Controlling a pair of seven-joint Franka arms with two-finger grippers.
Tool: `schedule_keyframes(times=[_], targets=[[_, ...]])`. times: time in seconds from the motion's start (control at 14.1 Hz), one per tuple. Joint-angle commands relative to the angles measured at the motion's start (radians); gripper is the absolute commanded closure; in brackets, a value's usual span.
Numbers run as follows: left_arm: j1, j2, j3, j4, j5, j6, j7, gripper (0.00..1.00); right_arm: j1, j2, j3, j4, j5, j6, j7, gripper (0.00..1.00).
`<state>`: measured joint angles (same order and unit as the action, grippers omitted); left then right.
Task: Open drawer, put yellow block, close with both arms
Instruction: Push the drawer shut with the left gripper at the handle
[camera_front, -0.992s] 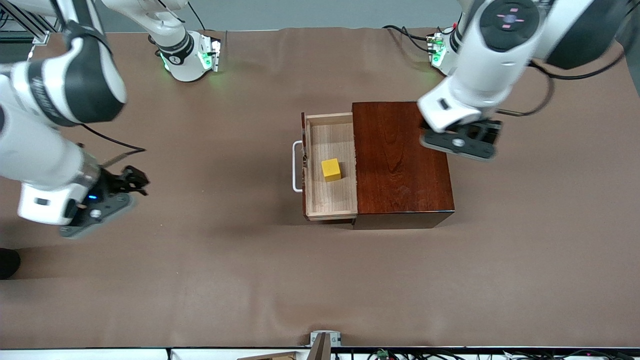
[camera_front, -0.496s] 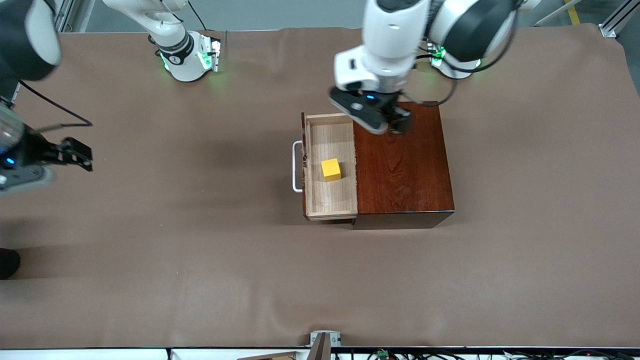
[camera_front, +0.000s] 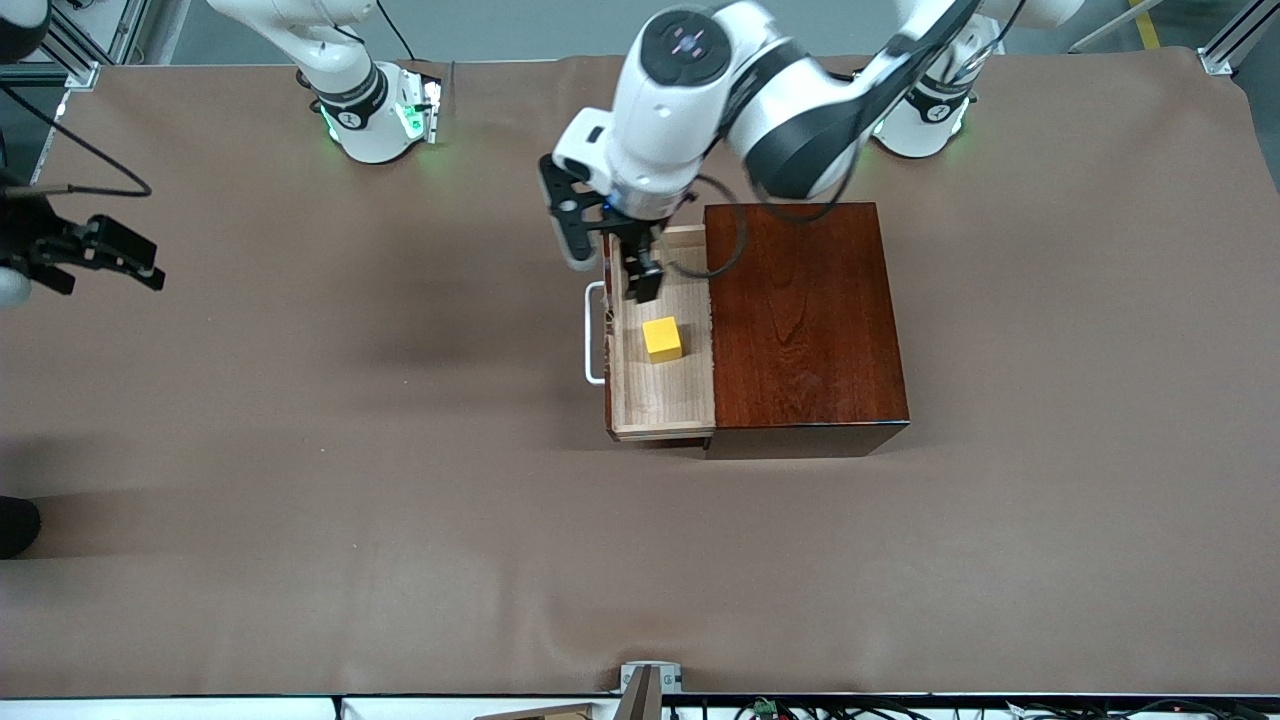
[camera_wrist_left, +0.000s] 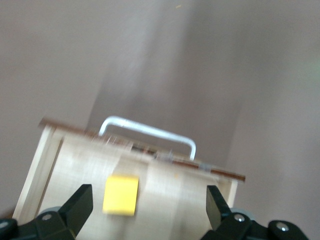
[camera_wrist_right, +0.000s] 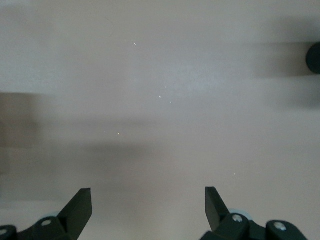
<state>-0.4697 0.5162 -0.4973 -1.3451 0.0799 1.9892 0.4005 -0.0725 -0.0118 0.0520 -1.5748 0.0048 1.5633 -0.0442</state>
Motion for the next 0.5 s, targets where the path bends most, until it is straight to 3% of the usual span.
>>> schedule_keyframes(times=[0.0,0.21,0.42], targets=[[-0.018,0.086,-0.001,0.049,-0.008,0.061,0.139,0.00,0.046,-0.037,-0.070,-0.036,0.018,-0.022,0.020,0.00],[-0.026,0.149,0.005,0.049,-0.002,0.120,0.172,0.00,0.048,-0.036,-0.072,-0.019,0.017,-0.019,0.020,0.00],[-0.076,0.200,0.067,0.049,0.035,0.202,0.202,0.00,0.050,-0.034,-0.069,-0.011,0.017,-0.022,0.020,0.00]])
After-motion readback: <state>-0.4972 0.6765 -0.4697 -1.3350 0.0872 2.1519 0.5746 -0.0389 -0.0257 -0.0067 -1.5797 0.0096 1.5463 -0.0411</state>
